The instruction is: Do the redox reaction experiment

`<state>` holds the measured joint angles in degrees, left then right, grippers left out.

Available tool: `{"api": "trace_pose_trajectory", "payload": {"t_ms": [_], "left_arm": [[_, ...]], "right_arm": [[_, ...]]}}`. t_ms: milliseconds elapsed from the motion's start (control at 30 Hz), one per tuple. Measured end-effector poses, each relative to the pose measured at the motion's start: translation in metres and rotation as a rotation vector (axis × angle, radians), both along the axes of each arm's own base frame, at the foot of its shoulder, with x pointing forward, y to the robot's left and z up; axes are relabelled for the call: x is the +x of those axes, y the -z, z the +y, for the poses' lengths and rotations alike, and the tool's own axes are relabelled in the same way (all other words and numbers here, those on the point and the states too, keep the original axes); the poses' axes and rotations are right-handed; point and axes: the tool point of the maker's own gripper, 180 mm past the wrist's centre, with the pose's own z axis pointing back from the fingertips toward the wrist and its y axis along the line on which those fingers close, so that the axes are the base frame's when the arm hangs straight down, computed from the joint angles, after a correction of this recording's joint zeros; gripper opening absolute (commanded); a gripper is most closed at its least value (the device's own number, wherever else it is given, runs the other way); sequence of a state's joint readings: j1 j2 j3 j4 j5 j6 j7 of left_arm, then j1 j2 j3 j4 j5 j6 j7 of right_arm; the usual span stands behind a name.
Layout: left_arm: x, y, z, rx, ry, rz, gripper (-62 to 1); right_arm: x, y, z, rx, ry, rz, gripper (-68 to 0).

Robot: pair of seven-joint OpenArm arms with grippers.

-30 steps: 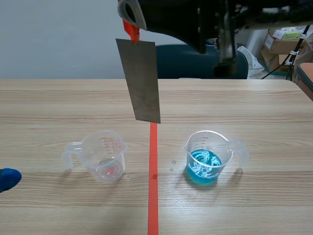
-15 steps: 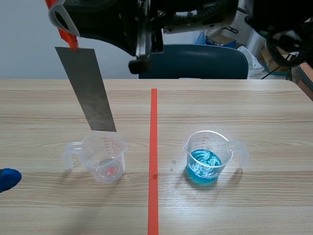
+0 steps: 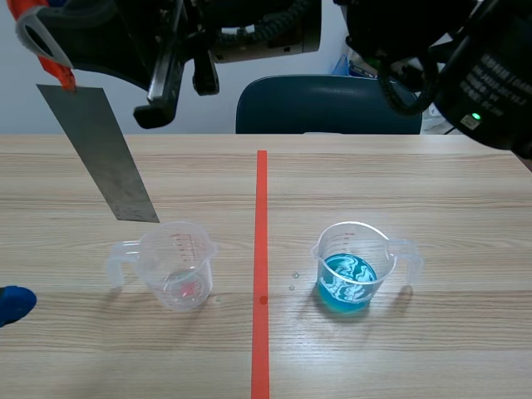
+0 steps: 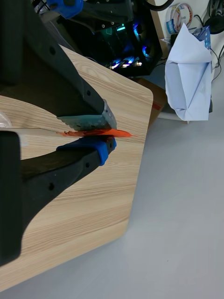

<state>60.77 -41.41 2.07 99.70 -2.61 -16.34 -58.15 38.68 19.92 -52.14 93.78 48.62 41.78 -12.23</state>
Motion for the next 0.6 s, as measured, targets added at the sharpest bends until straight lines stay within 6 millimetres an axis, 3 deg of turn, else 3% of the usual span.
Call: {"api": "trace_pose_trajectory", "payload": {"t_ms": [600], "left_arm": [[0.0000, 0.0000, 0.0000, 0.000, 0.000, 0.000, 1.4]], "right_arm": [[0.0100, 0.0084, 0.0034, -0.025, 0.023, 0.021, -66.7]]}}
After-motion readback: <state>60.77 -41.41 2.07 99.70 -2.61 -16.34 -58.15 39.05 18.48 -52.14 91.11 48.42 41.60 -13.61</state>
